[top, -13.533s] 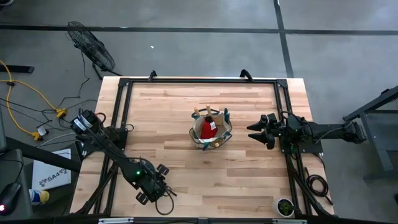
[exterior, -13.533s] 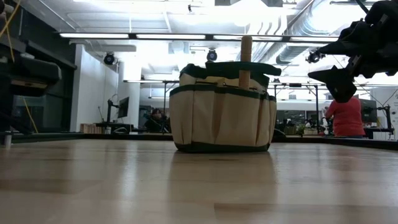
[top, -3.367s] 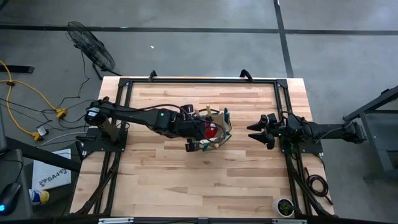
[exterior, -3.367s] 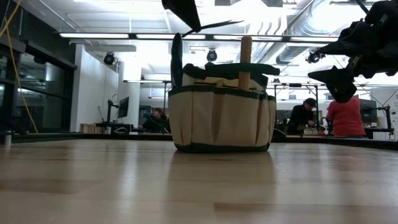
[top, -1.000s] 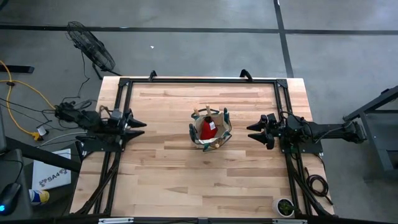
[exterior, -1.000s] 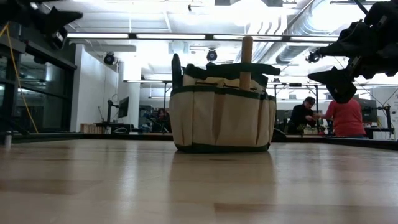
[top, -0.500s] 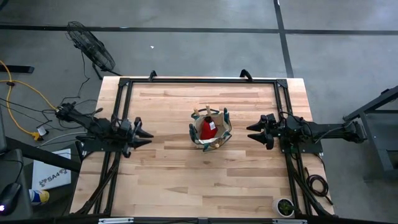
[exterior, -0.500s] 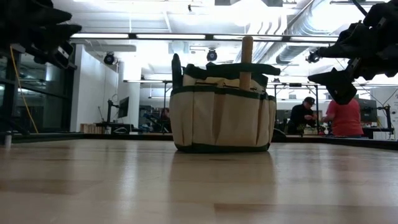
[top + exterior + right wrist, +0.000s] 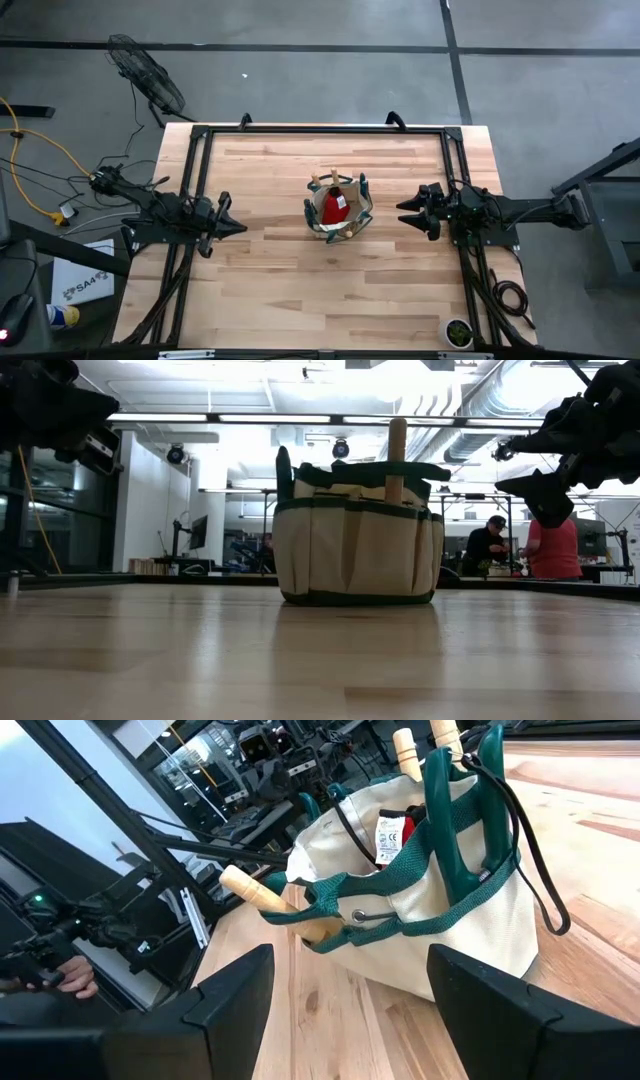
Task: Pick & Place Garden tools in Gardening bag
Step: Return to Home Position
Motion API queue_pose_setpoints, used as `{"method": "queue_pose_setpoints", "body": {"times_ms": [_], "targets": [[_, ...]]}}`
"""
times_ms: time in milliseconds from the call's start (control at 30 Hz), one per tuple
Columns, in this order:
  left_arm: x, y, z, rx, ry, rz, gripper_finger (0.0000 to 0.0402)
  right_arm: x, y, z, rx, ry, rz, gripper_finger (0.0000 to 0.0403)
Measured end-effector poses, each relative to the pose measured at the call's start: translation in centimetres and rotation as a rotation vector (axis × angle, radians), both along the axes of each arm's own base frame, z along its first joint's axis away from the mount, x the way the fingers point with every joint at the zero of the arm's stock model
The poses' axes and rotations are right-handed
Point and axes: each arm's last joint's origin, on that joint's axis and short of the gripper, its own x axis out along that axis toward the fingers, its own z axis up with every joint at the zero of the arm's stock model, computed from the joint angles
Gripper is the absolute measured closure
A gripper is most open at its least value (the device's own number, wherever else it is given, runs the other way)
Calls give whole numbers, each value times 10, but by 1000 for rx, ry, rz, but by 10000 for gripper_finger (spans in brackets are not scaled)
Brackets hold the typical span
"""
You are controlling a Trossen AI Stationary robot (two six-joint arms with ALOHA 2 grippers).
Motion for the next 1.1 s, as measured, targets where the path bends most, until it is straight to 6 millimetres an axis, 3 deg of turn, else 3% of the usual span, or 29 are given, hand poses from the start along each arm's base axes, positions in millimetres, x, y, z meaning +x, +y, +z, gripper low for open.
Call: {"method": "queue_pose_setpoints", "body": {"times_ms": [333,1100], "targets": [[0,-1,-4,121,-4,-35,401,0,0,0,0,-2,0,146],[0,-1,-4,105,7,-40,398,0,0,0,0,-3,1,147]]}}
